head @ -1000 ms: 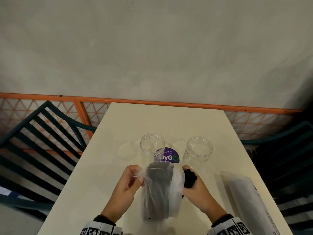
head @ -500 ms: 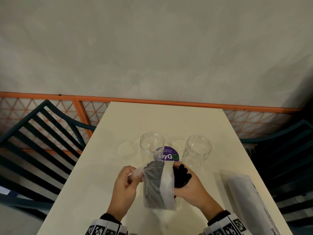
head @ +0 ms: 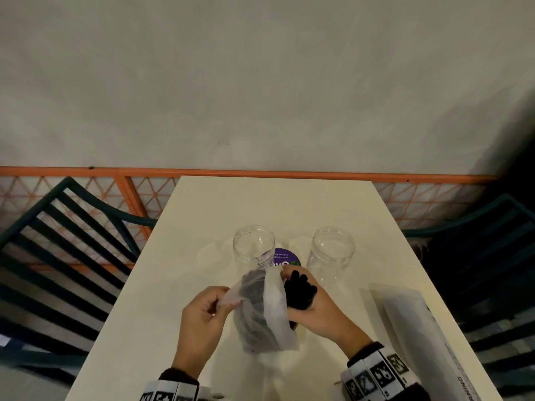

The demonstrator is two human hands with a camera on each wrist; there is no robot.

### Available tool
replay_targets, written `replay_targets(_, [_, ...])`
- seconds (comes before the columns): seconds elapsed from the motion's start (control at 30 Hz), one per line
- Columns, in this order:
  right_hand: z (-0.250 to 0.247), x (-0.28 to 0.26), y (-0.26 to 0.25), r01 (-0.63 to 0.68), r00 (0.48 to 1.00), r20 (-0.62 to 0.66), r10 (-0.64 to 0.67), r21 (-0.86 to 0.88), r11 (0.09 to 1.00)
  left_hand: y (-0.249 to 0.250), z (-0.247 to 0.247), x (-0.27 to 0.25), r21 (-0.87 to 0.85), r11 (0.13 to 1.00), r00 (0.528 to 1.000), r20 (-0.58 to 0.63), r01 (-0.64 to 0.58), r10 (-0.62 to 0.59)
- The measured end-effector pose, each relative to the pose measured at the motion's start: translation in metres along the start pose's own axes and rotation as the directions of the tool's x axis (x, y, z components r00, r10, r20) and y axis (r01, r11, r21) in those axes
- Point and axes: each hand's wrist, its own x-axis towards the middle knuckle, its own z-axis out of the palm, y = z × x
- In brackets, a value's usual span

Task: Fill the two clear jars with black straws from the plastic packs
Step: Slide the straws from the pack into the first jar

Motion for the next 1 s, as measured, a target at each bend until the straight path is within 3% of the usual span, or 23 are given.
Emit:
replay_targets(0.1, [0.006,-0.002,0.002,-0.078,0.997,0.033,0.075,0.077,0.994,-0.009,0.0,-0.003,-0.103,0.989,0.993,-0.032,0.11,-0.114])
replay_targets(0.2, [0.015,-0.004,0.003,-0.037,0.991,0.131,0.037,-0.001,0.999,-0.011,-0.004,-0.005,-0.2,0.961,0.978,-0.037,0.193,-0.204])
replay_targets(0.3, [0.02,-0.001,0.007,0.0,0.989,0.146,0.011,-0.078,0.997,-0.002,-0.01,-0.006,-0.215,0.963,0.986,0.075,0.161,-0.148])
replay_targets(0.37, [0.02,0.002,0.007,0.01,0.99,0.139,0.004,-0.094,0.995,0.0,-0.014,-0.005,-0.104,0.99,0.986,0.152,0.091,-0.075])
replay_targets(0.47, [0.02,0.005,0.007,0.023,0.987,0.16,-0.006,-0.107,0.994,-0.002,-0.016,0.0,0.014,0.999,0.999,0.023,0.037,-0.038])
replay_targets(0.53, [0.02,0.006,0.008,0.019,0.986,0.167,0.002,-0.121,0.992,-0.004,-0.014,0.002,-0.011,0.996,0.995,-0.027,0.091,-0.092])
replay_targets(0.8, [0.019,0.004,0.018,-0.045,0.98,0.184,0.08,-0.187,0.981,-0.005,-0.005,-0.002,-0.298,0.891,0.939,0.148,0.343,-0.312])
replay_targets(0.93, [0.019,0.006,0.018,-0.049,0.979,0.184,0.088,-0.207,0.977,0.006,-0.01,0.0,-0.247,0.936,0.956,0.216,0.252,-0.2])
replay_targets(1.0, [0.021,0.006,0.017,-0.033,0.977,0.199,0.073,-0.196,0.98,0.009,-0.012,0.001,-0.184,0.964,0.969,0.192,0.192,-0.157])
